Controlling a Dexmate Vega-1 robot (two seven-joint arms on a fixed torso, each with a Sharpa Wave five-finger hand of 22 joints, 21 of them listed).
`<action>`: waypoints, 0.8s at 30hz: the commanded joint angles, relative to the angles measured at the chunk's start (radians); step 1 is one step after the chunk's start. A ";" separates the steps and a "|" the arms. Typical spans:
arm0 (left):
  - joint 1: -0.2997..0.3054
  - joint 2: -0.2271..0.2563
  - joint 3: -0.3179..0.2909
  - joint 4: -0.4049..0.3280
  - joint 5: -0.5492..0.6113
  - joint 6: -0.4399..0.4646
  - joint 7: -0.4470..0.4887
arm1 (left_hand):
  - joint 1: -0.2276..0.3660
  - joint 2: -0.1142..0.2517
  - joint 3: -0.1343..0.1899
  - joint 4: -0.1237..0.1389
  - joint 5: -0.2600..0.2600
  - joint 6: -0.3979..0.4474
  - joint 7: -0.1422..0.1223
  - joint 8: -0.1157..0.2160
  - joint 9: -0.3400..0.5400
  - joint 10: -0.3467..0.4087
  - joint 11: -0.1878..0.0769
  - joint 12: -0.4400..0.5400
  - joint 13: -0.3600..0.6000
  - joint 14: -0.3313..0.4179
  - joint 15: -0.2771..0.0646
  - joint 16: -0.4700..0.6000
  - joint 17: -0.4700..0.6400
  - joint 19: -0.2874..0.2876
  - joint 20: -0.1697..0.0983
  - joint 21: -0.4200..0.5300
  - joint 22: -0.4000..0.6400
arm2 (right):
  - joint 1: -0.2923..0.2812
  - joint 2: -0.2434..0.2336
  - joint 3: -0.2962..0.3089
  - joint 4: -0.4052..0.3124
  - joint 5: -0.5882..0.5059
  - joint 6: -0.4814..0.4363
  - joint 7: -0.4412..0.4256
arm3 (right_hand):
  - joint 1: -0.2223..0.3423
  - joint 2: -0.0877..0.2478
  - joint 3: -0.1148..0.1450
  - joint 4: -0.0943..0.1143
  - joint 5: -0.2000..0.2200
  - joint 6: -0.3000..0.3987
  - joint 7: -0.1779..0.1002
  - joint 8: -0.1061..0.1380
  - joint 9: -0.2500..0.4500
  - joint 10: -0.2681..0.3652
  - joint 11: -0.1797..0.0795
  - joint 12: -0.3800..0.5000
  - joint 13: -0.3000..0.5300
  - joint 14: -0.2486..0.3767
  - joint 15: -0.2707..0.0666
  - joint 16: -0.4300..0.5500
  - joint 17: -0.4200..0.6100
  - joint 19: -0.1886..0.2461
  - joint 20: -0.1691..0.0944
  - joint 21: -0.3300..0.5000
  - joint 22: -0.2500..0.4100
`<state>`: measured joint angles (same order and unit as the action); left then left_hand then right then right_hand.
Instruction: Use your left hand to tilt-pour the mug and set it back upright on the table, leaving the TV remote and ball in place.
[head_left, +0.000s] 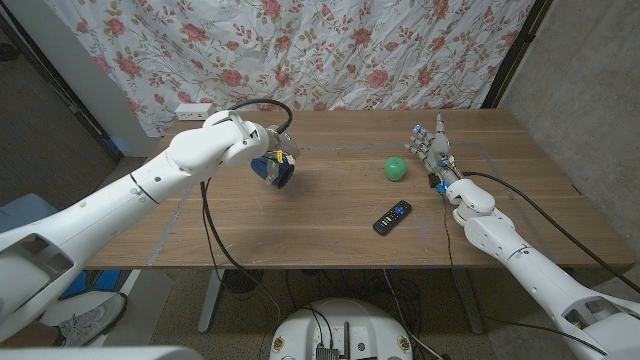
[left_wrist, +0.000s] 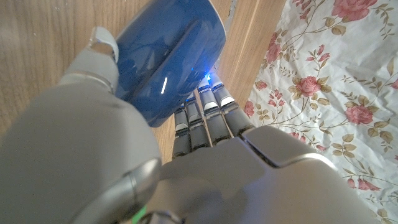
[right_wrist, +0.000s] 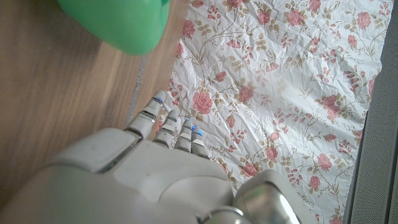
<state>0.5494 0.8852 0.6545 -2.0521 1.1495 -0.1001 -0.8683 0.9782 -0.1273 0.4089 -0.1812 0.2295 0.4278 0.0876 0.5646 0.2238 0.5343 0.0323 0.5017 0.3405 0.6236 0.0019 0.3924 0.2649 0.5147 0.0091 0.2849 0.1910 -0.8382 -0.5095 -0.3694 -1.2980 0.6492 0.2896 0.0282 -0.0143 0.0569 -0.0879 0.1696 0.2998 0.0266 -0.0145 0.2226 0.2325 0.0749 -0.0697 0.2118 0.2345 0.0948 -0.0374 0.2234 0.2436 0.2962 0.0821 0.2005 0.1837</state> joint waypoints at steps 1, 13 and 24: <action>0.025 -0.005 -0.026 0.013 -0.048 0.072 0.038 | -0.066 0.236 0.023 0.016 0.005 0.126 -0.050 0.243 0.002 0.176 -0.129 0.021 0.220 0.067 -0.158 0.007 0.006 0.012 -0.002 0.007 0.003 | 0.000 -0.001 0.000 -0.001 0.000 0.000 0.000 | 0.005 0.053 -0.007 0.003 0.004 0.008 -0.001 0.001 0.003 0.004 -0.002 0.002 0.002 0.008 -0.004 0.008 0.002 0.002 0.001 0.009 0.002; 0.038 -0.004 -0.057 0.019 -0.128 0.155 0.068 | -0.072 0.240 0.025 0.016 0.004 0.121 -0.045 0.242 0.001 0.175 -0.126 0.019 0.223 0.069 -0.157 0.005 0.008 0.014 -0.001 0.007 0.003 | 0.000 0.000 0.000 0.000 0.000 0.000 0.000 | 0.005 0.053 -0.008 0.003 0.004 0.008 -0.001 0.000 0.003 0.005 -0.003 0.002 0.002 0.008 -0.005 0.009 0.002 0.002 0.000 0.009 0.002; 0.064 0.016 -0.078 0.022 -0.217 0.226 0.130 | -0.078 0.242 0.024 0.016 0.002 0.118 -0.043 0.240 -0.001 0.171 -0.123 0.016 0.226 0.066 -0.156 0.003 0.014 0.015 0.000 0.008 0.003 | 0.000 0.000 0.000 0.000 0.000 0.000 0.000 | 0.005 0.053 -0.008 0.003 0.004 0.007 -0.002 0.000 0.003 0.002 -0.003 0.001 0.002 0.008 -0.002 0.009 0.002 0.003 0.001 0.009 0.002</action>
<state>0.5905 0.8848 0.5987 -2.0343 1.0099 0.0616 -0.7900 0.9782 -0.1273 0.4086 -0.1809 0.2280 0.4386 0.0985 0.5646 0.2194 0.5449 0.0429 0.5016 0.3404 0.6237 0.0017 0.3916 0.2734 0.5240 0.0107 0.2887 0.1906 -0.8382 -0.5099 -0.3692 -1.2983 0.6492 0.2898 0.0281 -0.0143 0.0569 -0.0879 0.1696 0.2997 0.0266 -0.0145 0.2226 0.2325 0.0749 -0.0697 0.2118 0.2345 0.0948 -0.0374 0.2234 0.2436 0.2962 0.0821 0.2005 0.1837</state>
